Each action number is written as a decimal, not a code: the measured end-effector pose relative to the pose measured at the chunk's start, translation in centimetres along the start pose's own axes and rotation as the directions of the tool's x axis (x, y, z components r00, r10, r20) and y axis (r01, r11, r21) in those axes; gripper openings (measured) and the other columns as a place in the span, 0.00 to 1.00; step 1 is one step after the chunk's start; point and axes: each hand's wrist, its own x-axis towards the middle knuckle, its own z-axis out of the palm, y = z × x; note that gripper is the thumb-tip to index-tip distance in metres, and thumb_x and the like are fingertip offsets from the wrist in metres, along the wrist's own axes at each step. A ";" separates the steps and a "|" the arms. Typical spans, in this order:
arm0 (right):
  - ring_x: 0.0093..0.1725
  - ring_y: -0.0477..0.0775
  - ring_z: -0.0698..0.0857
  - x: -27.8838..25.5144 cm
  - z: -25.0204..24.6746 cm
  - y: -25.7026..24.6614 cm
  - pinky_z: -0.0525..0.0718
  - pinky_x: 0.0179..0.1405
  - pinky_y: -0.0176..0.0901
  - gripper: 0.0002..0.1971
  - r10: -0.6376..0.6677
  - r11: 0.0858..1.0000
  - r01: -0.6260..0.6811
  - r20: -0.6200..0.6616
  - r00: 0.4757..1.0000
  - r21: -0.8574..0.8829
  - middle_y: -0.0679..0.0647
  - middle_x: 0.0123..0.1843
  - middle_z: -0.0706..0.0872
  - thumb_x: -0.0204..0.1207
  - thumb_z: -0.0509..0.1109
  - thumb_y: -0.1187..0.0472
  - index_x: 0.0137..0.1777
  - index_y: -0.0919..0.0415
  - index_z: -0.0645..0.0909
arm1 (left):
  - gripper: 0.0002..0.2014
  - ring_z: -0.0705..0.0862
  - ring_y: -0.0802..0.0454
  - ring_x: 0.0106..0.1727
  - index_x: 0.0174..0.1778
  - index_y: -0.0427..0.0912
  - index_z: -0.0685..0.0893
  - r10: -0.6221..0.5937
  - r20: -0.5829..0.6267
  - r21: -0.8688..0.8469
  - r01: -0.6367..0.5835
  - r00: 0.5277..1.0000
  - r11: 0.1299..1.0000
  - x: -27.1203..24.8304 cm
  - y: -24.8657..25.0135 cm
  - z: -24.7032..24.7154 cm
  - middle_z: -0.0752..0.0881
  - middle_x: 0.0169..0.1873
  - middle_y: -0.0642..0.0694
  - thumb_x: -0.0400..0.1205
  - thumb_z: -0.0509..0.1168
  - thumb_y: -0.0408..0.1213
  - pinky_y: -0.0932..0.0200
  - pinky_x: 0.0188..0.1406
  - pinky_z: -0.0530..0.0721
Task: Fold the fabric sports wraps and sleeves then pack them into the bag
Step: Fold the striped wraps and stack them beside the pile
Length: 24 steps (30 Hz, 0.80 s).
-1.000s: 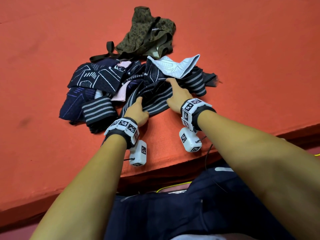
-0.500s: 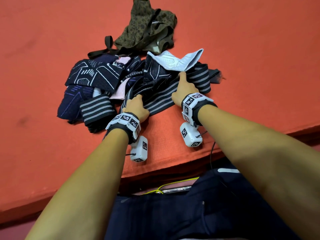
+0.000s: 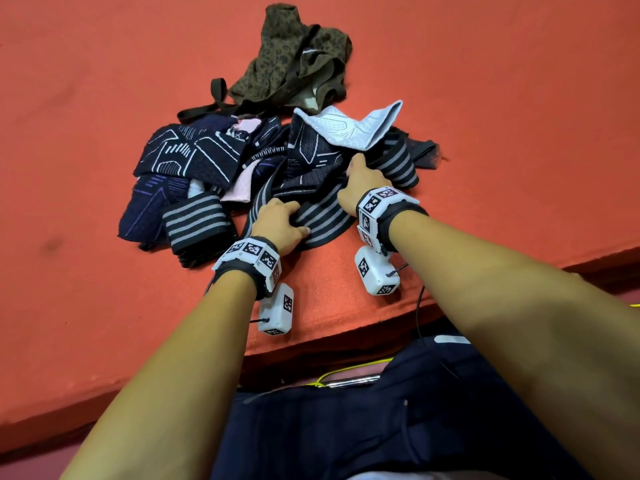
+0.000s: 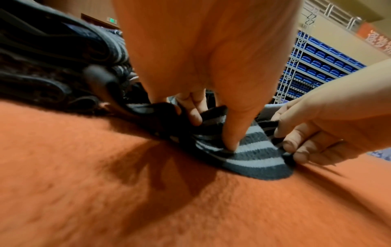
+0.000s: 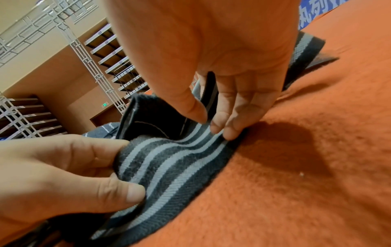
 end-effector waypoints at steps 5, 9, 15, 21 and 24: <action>0.56 0.70 0.85 -1.2 0.0 -0.1 0.76 0.44 0.50 0.21 0.079 0.997 -0.079 0.000 0.997 0.021 0.66 0.62 0.84 0.79 0.65 0.56 0.68 0.67 0.73 | 0.16 0.68 0.41 0.72 0.54 0.60 0.85 -0.043 0.015 -0.051 0.044 0.999 0.998 -1.3 -0.1 0.0 0.73 0.58 0.48 0.72 0.77 0.54 0.35 0.74 0.69; 0.58 0.69 0.85 -3.2 0.8 1.1 0.77 0.46 0.47 0.22 0.159 0.986 -0.160 0.034 0.987 0.037 0.66 0.65 0.84 0.79 0.66 0.55 0.68 0.66 0.76 | 0.20 0.78 0.45 0.67 0.50 0.65 0.85 -0.018 0.061 -0.132 0.026 0.998 0.991 -2.2 0.2 -0.6 0.85 0.55 0.52 0.63 0.72 0.63 0.39 0.71 0.76; 0.48 0.65 0.91 -4.2 0.6 1.0 0.90 0.53 0.56 0.21 0.190 0.979 -0.198 0.126 0.974 0.054 0.65 0.52 0.91 0.67 0.62 0.58 0.58 0.67 0.83 | 0.19 0.86 0.45 0.57 0.56 0.54 0.86 -0.028 0.010 -0.057 0.029 1.000 0.998 -3.4 0.0 -1.1 0.90 0.50 0.49 0.68 0.71 0.40 0.51 0.62 0.83; 0.57 0.64 0.89 -4.7 -1.6 2.3 0.87 0.61 0.56 0.25 0.218 0.974 -0.225 0.183 0.959 0.018 0.66 0.58 0.89 0.73 0.64 0.51 0.63 0.70 0.80 | 0.09 0.86 0.45 0.52 0.47 0.51 0.85 -0.090 -0.088 -0.040 0.087 0.992 0.995 -3.8 -1.1 -1.3 0.88 0.43 0.48 0.73 0.74 0.43 0.54 0.54 0.84; 0.58 0.63 0.88 -4.8 -2.0 2.8 0.87 0.62 0.55 0.17 0.216 0.977 -0.212 0.189 0.958 -0.041 0.65 0.58 0.88 0.77 0.64 0.58 0.60 0.70 0.81 | 0.09 0.86 0.44 0.52 0.34 0.54 0.81 -0.074 -0.088 -0.030 0.072 0.993 0.997 -3.8 -1.0 -1.6 0.86 0.39 0.52 0.72 0.75 0.49 0.49 0.58 0.84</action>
